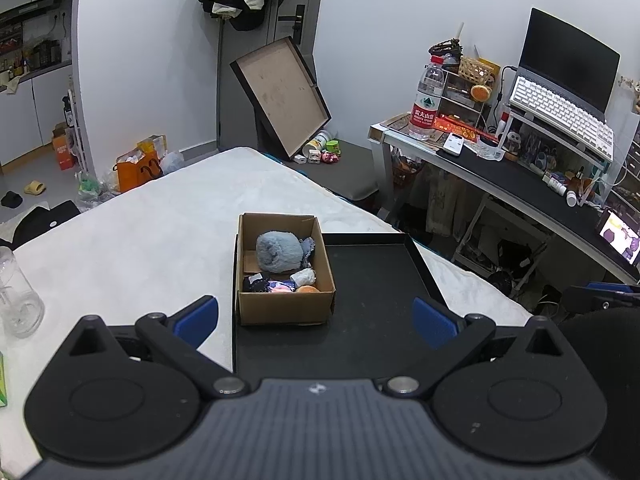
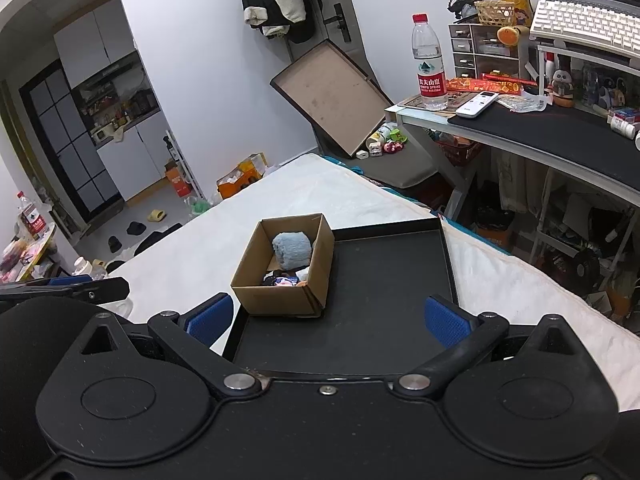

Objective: Organize soft objects

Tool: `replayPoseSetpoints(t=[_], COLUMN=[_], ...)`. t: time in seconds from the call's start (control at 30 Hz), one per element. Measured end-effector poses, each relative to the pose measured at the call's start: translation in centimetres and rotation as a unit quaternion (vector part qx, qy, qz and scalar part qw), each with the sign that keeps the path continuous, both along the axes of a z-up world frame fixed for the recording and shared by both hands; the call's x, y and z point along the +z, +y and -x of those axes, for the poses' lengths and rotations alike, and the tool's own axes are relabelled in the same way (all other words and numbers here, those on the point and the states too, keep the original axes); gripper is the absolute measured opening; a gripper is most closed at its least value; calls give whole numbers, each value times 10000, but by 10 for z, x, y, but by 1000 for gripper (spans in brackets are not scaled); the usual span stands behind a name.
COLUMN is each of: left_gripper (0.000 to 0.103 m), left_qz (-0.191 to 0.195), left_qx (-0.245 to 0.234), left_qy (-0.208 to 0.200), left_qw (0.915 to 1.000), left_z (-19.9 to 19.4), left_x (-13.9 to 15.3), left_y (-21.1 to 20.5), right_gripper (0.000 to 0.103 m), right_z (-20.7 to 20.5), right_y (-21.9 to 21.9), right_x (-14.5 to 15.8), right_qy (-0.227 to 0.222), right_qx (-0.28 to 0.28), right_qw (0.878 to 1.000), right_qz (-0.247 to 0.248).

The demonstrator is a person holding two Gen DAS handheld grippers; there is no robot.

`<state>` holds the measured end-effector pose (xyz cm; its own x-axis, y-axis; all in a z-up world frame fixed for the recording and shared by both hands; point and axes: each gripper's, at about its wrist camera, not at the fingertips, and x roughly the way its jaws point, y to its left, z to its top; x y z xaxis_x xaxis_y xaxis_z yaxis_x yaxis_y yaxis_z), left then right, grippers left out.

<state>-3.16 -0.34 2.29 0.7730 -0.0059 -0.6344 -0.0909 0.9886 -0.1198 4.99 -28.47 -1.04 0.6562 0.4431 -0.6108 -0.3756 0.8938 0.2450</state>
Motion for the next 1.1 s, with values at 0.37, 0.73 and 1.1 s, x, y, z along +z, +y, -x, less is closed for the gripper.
replayPoseSetpoints(t=[0.37,0.73,1.1], left_gripper=[102,102,102], left_qz=[25,-3,-34], left_qx=[-75,-84,-114], left_qy=[-8,-5,17], left_qw=[10000,10000,9999], left_z=[2,2,1], left_x=[1,1,1], left_y=[1,1,-3], right_gripper=[103,103,103], right_z=[4,6,6], right_y=[3,2,1], right_x=[1,0,1], right_qy=[-6,39,52], right_qx=[-38,-30,-70], right_qw=[10000,10000,9999], right_qz=[69,29,91])
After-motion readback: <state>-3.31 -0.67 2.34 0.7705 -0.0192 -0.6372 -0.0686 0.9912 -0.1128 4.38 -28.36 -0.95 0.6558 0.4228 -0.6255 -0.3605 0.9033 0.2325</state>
